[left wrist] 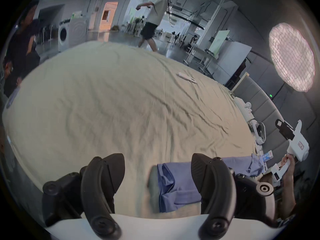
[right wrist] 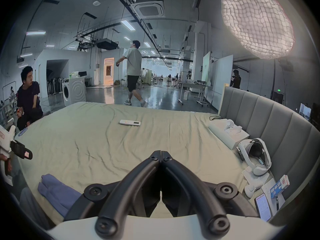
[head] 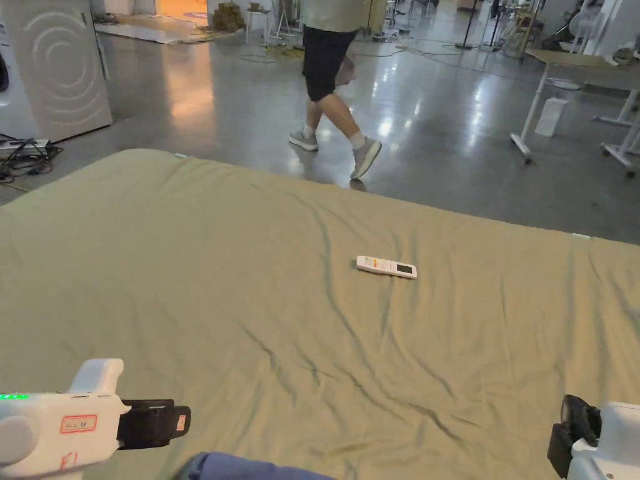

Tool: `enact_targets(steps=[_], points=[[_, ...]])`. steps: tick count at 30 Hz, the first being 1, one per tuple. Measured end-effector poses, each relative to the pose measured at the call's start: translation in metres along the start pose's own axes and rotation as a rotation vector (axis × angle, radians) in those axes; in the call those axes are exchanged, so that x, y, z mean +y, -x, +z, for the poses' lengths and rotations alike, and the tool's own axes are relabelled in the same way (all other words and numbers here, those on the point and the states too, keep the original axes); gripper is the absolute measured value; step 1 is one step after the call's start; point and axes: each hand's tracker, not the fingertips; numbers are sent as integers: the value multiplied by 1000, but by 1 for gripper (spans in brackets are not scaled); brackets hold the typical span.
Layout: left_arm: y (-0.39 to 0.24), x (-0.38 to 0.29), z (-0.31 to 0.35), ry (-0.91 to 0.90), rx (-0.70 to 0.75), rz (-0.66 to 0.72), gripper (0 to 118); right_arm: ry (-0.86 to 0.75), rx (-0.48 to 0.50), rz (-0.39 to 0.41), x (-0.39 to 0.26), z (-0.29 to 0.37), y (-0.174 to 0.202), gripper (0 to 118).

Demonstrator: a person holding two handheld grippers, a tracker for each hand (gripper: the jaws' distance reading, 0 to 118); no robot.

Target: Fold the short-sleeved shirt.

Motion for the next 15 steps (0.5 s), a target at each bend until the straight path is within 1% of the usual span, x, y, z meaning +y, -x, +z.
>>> enact_targets(steps=[2,3,6,9,12,13,14,15], points=[[15,-4,-7,64,-65,75,84,16,3,4,-3,-2,1,0],[25,-4,-12,61,-95,97,84,23,2,4,-5,-3,1,0],[28,-17,-27,157,-200,216,84,42,2,3,-9,-5,0,0],[34,-29,-44,236,-275,272,84,56,-2,4,-11,-6,0,0],[42,-42,-66,359,-403,389,84,70,-6,4,-13,-7,-1,0],[44,-46,-72,375,-422,412,84,73,-8,5,-13,-7,-2,0],[45,-47,-75,350,-433,408,84,77,-9,7,-14,-7,-2,0],[44,-46,-73,328,-477,429,84,81,-11,9,-15,-7,-2,0]])
